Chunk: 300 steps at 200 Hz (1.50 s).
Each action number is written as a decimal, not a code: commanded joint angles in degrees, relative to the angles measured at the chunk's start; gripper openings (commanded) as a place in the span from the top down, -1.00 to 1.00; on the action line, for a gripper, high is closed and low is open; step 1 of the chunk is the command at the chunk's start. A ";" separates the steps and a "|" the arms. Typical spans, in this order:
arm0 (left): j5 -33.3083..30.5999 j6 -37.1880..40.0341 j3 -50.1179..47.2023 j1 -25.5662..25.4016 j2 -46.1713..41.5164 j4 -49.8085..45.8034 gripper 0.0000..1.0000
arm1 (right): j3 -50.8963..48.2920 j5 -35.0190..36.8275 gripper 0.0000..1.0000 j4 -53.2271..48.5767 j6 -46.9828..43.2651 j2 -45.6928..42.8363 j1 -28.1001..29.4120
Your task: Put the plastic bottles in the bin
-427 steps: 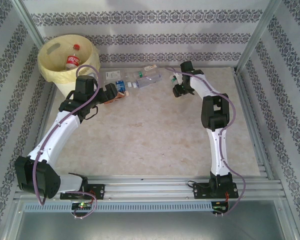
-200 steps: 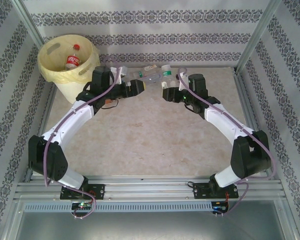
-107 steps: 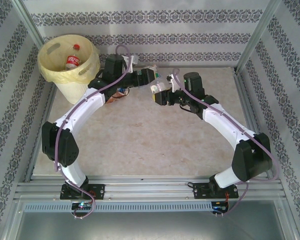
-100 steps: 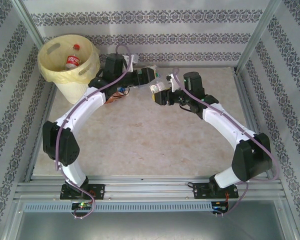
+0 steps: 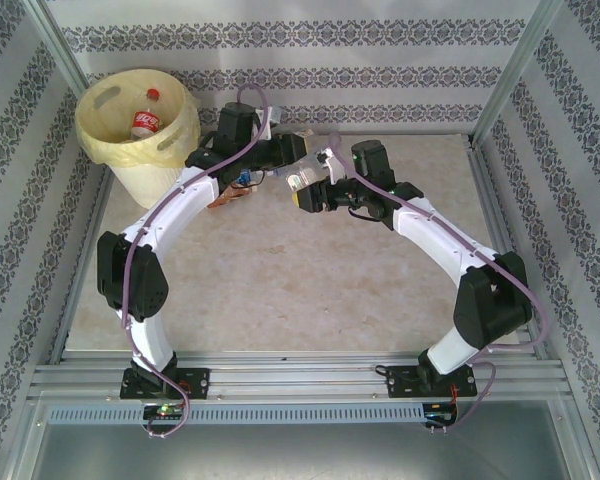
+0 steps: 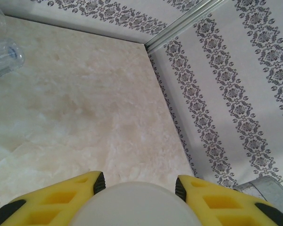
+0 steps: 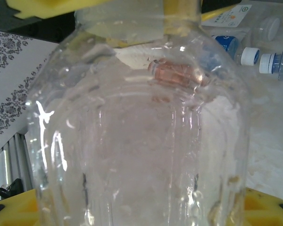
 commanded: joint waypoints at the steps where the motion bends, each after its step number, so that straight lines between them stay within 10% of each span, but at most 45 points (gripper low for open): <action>1: -1.45 2.89 1.02 -0.59 -0.48 -0.80 0.31 | 2.92 0.11 -0.21 0.20 0.15 0.45 0.56; 54: -5.61 2.50 3.01 0.01 0.24 -2.63 0.35 | 1.88 2.59 -0.95 -3.02 -0.16 -4.77 0.58; 159: -22.02 5.05 5.27 4.65 -3.50 -5.55 0.37 | -13.71 33.01 -0.96 3.15 13.94 -24.39 -9.60; 300: -47.20 26.62 11.84 14.88 -10.18 6.12 0.26 | -17.84 33.27 -0.96 6.06 22.03 -22.78 -15.99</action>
